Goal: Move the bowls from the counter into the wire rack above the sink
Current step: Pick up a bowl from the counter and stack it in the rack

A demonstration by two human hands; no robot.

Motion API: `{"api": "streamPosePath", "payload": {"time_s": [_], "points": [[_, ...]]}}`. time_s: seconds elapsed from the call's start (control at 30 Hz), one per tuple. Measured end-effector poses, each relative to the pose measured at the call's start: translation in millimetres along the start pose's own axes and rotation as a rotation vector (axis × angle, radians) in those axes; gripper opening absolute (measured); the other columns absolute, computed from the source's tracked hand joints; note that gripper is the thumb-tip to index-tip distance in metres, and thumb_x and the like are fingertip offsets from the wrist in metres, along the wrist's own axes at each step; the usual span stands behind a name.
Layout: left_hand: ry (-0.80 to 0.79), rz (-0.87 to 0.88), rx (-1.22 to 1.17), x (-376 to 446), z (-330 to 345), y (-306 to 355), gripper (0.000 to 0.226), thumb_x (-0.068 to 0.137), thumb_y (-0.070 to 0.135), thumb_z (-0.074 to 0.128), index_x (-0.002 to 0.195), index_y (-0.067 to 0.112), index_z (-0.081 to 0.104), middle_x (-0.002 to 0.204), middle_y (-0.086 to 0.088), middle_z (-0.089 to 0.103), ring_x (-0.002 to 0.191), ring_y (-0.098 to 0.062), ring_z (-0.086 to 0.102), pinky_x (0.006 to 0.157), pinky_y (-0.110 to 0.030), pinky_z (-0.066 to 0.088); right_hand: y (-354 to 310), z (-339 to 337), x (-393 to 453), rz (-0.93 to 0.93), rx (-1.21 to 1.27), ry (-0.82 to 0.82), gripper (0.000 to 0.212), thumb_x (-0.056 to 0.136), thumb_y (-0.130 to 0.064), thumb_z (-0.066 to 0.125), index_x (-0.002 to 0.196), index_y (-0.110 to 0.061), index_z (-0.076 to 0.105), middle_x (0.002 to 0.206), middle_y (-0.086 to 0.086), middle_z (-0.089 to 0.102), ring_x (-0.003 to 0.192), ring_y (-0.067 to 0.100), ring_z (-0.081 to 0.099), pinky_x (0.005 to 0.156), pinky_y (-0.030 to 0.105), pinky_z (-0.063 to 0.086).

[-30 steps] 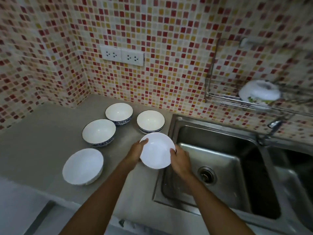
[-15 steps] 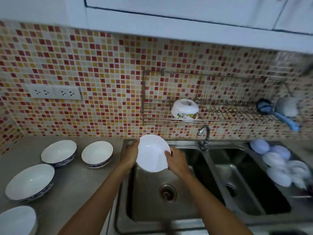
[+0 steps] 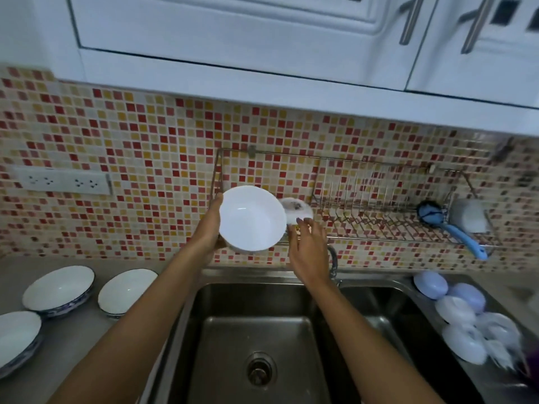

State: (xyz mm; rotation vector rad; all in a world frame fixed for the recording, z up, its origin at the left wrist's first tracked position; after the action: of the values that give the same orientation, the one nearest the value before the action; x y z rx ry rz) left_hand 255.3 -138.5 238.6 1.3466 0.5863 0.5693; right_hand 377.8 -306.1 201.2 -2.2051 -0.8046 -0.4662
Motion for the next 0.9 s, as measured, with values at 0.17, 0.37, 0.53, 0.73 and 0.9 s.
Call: {"api": "streamPosePath", "payload": {"time_s": [0.17, 0.37, 0.53, 0.73, 0.9], "points": [[0.032, 0.15, 0.02, 15.0, 17.1, 25.1, 0.047, 0.094, 0.055, 0.037, 0.131, 0.028, 0.045, 0.127, -0.006, 0.051, 0.104, -0.023, 0.053, 0.085, -0.038, 0.051, 22.7, 6.6, 18.5, -0.051, -0.145, -0.199, 0.068, 0.101, -0.048, 0.024, 0.152, -0.008, 0.006, 0.161, 0.011, 0.003, 0.148, 0.025, -0.006, 0.116, 0.035, -0.004], [0.105, 0.351, 0.354, 34.4, 33.0, 30.8, 0.066, 0.087, 0.057, 0.051, 0.143, 0.028, 0.035, 0.147, -0.008, 0.039, 0.126, -0.03, 0.046, 0.099, -0.043, 0.046, 43.0, 21.9, 13.1, -0.137, -0.274, -0.312, 0.07, 0.1, -0.05, 0.015, 0.151, -0.006, -0.004, 0.16, 0.012, -0.009, 0.145, 0.02, -0.016, 0.119, 0.036, -0.008], [0.113, 0.484, 0.743, 47.3, 49.0, 18.2, 0.073, 0.086, 0.048, 0.06, 0.146, 0.022, 0.03, 0.144, -0.016, 0.033, 0.13, -0.031, 0.04, 0.105, -0.03, 0.032, 54.7, 32.2, 9.1, -0.23, -0.325, -0.234, 0.067, 0.101, -0.049, 0.015, 0.151, -0.006, 0.002, 0.16, 0.012, -0.001, 0.147, 0.021, -0.01, 0.118, 0.036, -0.008], [0.131, 0.629, 1.195, 67.2, 49.2, 3.9, 0.077, 0.081, 0.036, 0.068, 0.146, 0.02, 0.031, 0.144, -0.017, 0.035, 0.13, -0.037, 0.031, 0.109, -0.048, 0.035, 58.2, 36.8, 8.9, -0.258, -0.329, -0.162, 0.069, 0.1, -0.051, 0.021, 0.15, -0.006, 0.007, 0.16, 0.011, 0.005, 0.147, 0.021, -0.003, 0.119, 0.039, -0.002], [0.097, 0.616, 1.338, 81.8, 45.7, -8.1, 0.082, 0.071, 0.034, 0.078, 0.142, 0.019, 0.04, 0.143, -0.018, 0.04, 0.129, -0.041, 0.034, 0.108, -0.05, 0.033, 58.9, 39.2, 8.1, -0.262, -0.291, -0.157, 0.074, 0.097, -0.056, 0.019, 0.15, -0.006, 0.005, 0.159, 0.009, 0.002, 0.147, 0.021, -0.003, 0.12, 0.043, 0.006]]}}
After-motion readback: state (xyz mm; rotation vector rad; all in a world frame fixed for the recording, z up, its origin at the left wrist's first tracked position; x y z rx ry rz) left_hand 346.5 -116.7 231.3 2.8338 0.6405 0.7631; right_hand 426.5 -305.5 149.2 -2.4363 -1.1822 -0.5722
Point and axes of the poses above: each hand's wrist, its own x-axis towards the middle knuckle, its own z-axis out of the palm, y = z × x, the point moved 2 cm from there along x, towards the middle knuckle
